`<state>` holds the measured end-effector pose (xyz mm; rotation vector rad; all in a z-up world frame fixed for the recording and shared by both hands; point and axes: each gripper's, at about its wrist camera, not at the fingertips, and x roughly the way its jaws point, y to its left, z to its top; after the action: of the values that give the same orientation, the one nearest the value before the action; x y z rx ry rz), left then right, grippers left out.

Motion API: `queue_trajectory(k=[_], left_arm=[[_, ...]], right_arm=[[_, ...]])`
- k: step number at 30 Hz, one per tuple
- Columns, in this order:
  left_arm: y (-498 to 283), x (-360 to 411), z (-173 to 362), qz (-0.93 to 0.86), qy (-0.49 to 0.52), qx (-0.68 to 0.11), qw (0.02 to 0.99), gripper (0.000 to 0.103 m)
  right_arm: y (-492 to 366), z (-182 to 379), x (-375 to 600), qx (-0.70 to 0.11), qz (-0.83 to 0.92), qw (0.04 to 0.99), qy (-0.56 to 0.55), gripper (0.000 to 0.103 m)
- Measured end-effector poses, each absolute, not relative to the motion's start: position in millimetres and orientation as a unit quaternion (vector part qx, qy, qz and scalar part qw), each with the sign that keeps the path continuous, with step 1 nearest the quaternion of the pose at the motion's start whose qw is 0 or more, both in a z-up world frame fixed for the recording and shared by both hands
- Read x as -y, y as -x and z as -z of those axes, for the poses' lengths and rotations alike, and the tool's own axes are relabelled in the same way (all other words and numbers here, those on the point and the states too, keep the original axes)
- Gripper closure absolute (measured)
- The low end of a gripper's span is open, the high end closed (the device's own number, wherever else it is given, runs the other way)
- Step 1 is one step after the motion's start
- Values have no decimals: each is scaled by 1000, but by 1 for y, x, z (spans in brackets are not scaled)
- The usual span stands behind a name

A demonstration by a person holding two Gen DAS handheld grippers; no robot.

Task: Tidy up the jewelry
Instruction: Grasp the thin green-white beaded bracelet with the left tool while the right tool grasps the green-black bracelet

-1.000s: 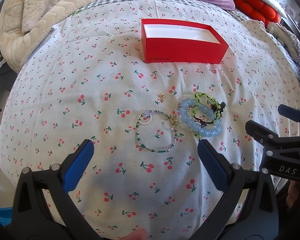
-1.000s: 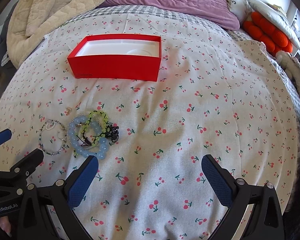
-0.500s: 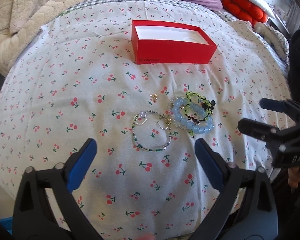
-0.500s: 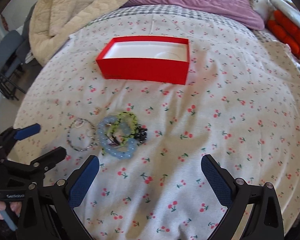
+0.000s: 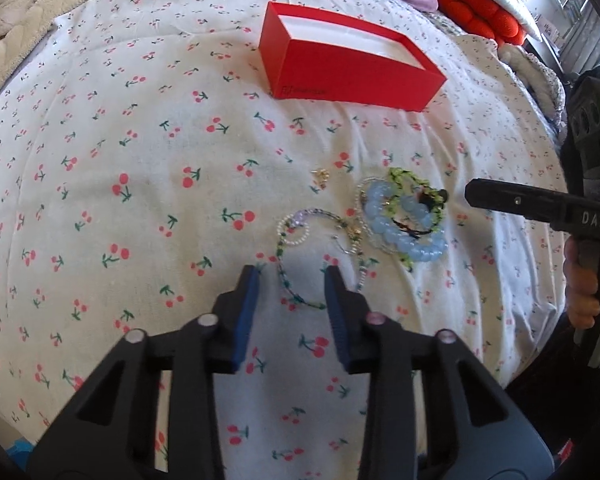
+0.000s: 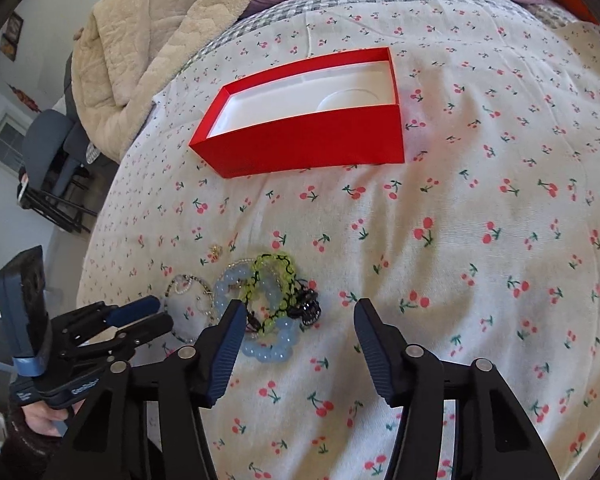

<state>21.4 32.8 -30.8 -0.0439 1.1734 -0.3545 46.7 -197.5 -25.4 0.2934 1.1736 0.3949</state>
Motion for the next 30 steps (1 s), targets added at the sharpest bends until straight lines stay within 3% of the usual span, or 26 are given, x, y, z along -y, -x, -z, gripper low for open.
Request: queue_trajectory(k=[7, 12, 17, 30], left_arm=[[-27, -28, 38, 162, 9, -558, 814, 97], [-29, -31, 36, 162, 11, -555, 816, 101], [-28, -33, 27, 167, 15, -545, 822, 103], [-28, -35, 14, 175, 22, -530, 830, 103]], right_arm=[[-62, 37, 184, -556, -197, 798, -127, 55], [-68, 47, 179, -566, -195, 793, -113, 60], [-72, 53, 175, -575, -195, 787, -104, 79], [-71, 26, 195, -545, -199, 805, -124, 80]])
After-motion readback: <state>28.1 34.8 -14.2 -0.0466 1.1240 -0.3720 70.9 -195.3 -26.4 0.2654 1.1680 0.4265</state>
